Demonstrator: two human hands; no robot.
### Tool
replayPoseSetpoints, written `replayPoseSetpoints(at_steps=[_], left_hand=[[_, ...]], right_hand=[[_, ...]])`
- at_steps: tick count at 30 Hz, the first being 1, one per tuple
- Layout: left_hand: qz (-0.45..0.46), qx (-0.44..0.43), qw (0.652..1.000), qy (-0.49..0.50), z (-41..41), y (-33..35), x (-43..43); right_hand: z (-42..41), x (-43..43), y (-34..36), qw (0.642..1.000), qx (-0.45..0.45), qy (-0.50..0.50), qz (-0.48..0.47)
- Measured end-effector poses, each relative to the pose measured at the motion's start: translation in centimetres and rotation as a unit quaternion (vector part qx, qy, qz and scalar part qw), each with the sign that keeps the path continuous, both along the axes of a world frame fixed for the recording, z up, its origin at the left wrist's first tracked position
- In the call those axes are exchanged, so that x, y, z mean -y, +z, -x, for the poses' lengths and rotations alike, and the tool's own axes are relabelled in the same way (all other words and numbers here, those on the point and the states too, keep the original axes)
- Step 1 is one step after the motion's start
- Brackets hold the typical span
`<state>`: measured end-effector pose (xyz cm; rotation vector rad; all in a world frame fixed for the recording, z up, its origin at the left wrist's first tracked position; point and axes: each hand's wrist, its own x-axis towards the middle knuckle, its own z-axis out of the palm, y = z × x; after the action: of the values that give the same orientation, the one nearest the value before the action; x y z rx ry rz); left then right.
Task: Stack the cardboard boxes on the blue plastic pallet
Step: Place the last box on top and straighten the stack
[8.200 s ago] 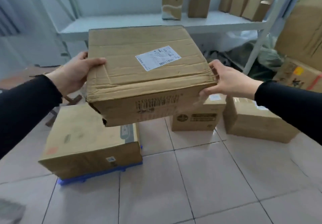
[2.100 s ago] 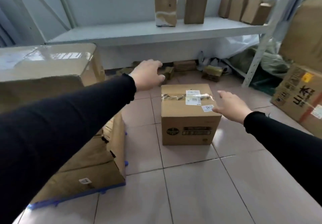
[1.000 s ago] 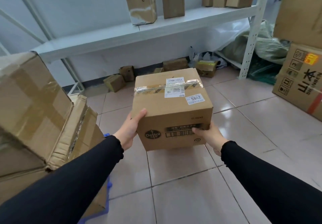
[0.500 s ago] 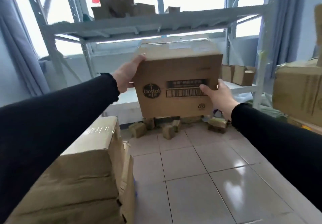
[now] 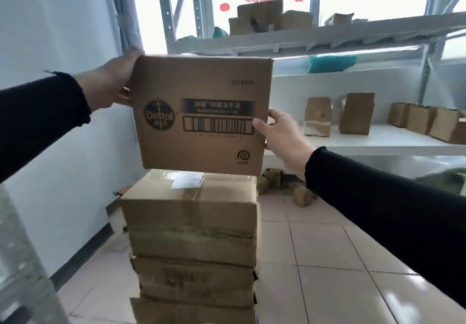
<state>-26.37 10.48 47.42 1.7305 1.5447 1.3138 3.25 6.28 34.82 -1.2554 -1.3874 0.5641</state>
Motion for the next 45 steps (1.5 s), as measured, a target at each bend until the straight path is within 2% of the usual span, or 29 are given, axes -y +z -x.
replayPoseSetpoints(at_steps=[11,16,18,21,26,32,36,41,45], left_hand=[[0.048,0.003,0.999,-0.004,5.5,-5.6,-2.0],[0.020,0.002,1.000,-0.018,6.4,-7.9,-1.4],[0.028,0.001,0.999,-0.041,7.1,-10.2,-0.8],[0.034,-0.048,0.996,-0.072,7.9,-15.5,-0.4],[-0.055,-0.120,0.989,-0.072,9.0,-24.3,0.7],[-0.110,-0.068,0.991,-0.030,8.8,-27.0,0.2],[-0.122,-0.076,0.990,-0.009,8.3,-27.3,-0.1],[-0.122,-0.050,0.991,0.003,8.3,-27.7,-0.3],[-0.136,-0.058,0.989,0.012,8.3,-28.5,-0.4]], right_hand=[[3.7,-0.2,-4.1,0.998,0.066,-0.002,0.008],[3.5,0.8,-5.5,0.993,0.118,-0.025,0.003],[3.3,0.9,-6.0,0.990,0.138,-0.028,0.019],[2.7,1.0,-7.8,0.976,0.206,-0.022,0.063],[2.5,1.3,-11.3,0.943,0.312,-0.024,0.116],[2.9,0.8,-13.1,0.952,0.290,-0.046,0.089],[2.7,0.0,-13.7,0.958,0.275,-0.053,0.067],[2.5,-0.7,-15.1,0.950,0.302,-0.065,0.043],[2.3,-0.5,-16.2,0.967,0.247,-0.051,0.037]])
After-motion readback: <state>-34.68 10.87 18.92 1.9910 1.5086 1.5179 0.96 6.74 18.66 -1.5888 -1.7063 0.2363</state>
